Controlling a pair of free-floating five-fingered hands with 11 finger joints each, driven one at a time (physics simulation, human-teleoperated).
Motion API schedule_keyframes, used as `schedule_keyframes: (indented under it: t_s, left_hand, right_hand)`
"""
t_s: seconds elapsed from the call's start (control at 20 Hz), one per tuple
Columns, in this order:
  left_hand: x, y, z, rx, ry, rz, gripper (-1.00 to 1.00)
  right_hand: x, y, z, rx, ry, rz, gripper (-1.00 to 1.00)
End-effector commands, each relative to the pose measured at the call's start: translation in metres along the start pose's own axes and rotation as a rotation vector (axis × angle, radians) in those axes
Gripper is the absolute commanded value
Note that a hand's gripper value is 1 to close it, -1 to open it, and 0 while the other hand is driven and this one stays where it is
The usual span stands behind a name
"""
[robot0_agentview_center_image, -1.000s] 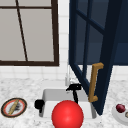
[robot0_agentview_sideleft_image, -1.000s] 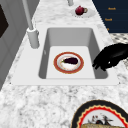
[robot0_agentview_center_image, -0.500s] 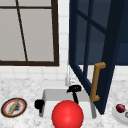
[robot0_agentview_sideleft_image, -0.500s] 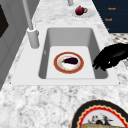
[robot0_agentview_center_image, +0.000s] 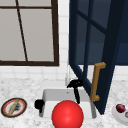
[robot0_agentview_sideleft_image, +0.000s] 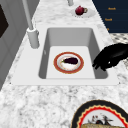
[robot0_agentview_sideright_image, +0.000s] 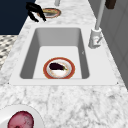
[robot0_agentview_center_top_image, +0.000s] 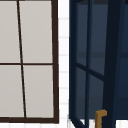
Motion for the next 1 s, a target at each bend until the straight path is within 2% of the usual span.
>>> schedule_keyframes:
  t_s: [0.0, 0.1, 0.4, 0.5, 0.6, 0.95]
  left_hand:
    - [0.0, 0.0, 0.0, 0.0, 0.0, 0.0, 0.0]
    - [0.0, 0.0, 0.0, 0.0, 0.0, 0.0, 0.0]
    - [0.0, 0.0, 0.0, 0.0, 0.0, 0.0, 0.0]
    - [0.0, 0.0, 0.0, 0.0, 0.0, 0.0, 0.0]
    - [0.0, 0.0, 0.0, 0.0, 0.0, 0.0, 0.0]
    - [0.0, 0.0, 0.0, 0.0, 0.0, 0.0, 0.0]
  right_hand:
    - [-0.002, -0.011, 0.034, -0.025, 0.009, -0.026, -1.0]
    - [-0.006, -0.021, 0.05, -0.033, 0.008, -0.015, -1.0]
    - [-0.038, -0.036, 0.083, -0.065, -0.041, -0.035, -1.0]
    - [-0.055, -0.031, 0.084, -0.089, -0.058, -0.038, -1.0]
    - [-0.069, -0.025, 0.078, -0.089, -0.096, -0.065, -1.0]
    - [-0.114, -0.009, 0.046, -0.102, -0.223, -0.064, -1.0]
